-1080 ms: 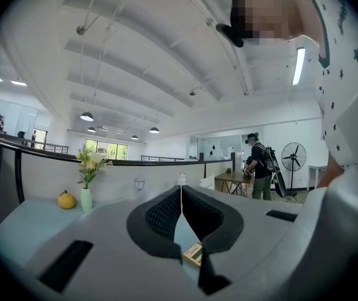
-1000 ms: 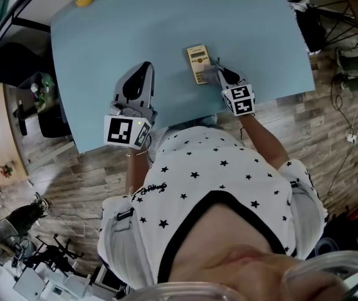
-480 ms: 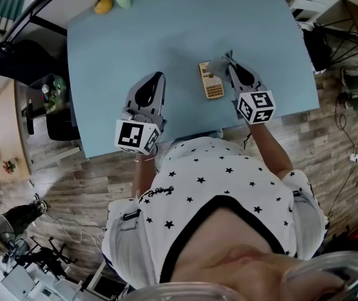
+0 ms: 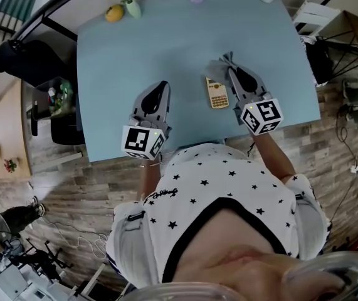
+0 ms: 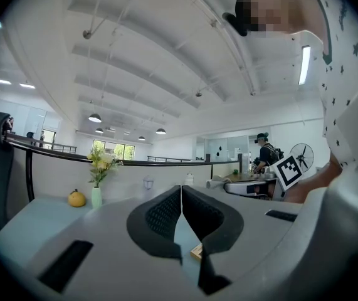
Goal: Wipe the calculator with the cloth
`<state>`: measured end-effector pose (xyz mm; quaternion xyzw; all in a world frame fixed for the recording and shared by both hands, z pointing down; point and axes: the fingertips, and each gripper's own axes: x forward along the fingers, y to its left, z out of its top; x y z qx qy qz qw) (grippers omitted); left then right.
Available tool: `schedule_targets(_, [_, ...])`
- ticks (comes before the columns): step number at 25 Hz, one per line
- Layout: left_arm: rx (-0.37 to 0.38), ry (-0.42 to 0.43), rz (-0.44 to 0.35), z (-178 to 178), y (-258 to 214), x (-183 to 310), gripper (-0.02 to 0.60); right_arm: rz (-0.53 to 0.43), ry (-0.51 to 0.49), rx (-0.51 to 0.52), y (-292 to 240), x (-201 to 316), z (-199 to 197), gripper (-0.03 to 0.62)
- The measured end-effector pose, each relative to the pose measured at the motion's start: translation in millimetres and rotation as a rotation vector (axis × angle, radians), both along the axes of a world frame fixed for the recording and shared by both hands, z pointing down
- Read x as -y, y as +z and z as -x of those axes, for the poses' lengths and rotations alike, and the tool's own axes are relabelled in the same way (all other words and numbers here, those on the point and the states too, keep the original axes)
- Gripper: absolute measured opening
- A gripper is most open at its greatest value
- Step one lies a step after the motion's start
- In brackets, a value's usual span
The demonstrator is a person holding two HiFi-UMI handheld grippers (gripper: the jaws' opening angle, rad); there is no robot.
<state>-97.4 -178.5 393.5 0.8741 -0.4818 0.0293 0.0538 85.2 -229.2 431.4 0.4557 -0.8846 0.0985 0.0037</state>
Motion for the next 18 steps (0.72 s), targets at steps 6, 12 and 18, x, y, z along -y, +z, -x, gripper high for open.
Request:
schedule_targets(6, [0.008,-0.012,0.015,6,5,-1,0.031,0.035,-0.028,0.025,5,-3,8,0.031])
schedule_targets(12, [0.012,-0.007,0.014,4,4,-2,0.031,0.036,-0.031,0.043,0,-7,9,0.031])
schedule_targets(18, [0.018,0.002,0.015,-1,4,-4,0.031,0.037,-0.033,0.054,-1,-11,7,0.031])
